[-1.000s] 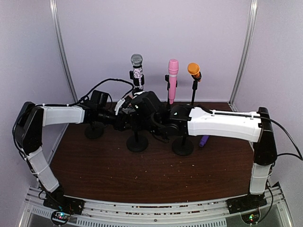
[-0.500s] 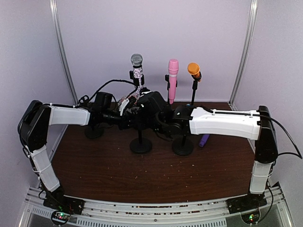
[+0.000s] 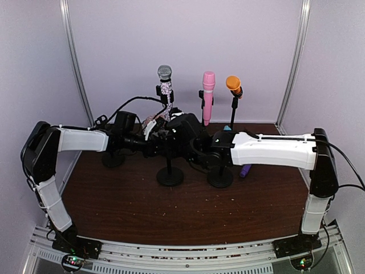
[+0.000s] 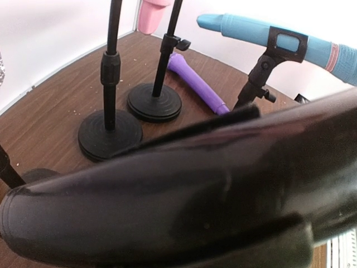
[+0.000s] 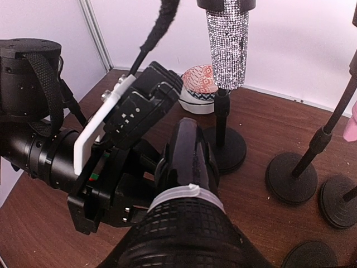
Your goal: Remove the microphone from the stand
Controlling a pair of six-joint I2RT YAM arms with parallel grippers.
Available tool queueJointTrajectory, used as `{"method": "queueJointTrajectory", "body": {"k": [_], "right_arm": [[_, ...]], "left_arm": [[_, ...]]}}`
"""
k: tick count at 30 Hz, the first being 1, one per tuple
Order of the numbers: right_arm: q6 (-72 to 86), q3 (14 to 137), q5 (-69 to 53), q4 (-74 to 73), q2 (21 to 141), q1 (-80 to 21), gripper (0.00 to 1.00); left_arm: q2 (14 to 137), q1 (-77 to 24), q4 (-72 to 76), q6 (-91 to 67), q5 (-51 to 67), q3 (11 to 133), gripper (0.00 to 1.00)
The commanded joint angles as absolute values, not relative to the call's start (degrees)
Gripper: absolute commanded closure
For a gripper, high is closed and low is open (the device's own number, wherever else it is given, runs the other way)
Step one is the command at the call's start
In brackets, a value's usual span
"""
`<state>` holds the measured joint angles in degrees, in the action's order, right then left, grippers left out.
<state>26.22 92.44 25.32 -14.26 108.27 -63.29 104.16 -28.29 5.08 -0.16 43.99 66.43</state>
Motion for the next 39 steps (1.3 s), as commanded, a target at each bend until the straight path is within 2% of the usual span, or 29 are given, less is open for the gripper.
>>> {"method": "queueJointTrajectory", "body": {"k": [1,7,15,27,39], "right_arm": [[25.9,90.7,25.3,-12.9,104.2,-65.7,0.81],[24.0,88.3,26.8,-9.7,99.9,-67.4,0.91],[22.9,86.6,28.3,-9.8,94.4,-70.5,0.99],[23.6,81.2,34.0,-12.4,82.8,-75.6,1.0],[33.4,69.8,44.9,-25.0,64.5,-75.9,1.0]], "left_arm": [[102.2,-25.5,0.1,-4.6,38.1,66.4,1.0],[100.1,-23.3,-2.5,-1.9,34.7,65.6,1.0],[97.5,-20.3,-5.9,4.0,30.6,65.6,1.0],[93.7,-13.5,-10.1,10.7,33.5,65.0,1.0],[79.4,-10.9,-37.6,35.0,48.4,62.7,1.0]]}}
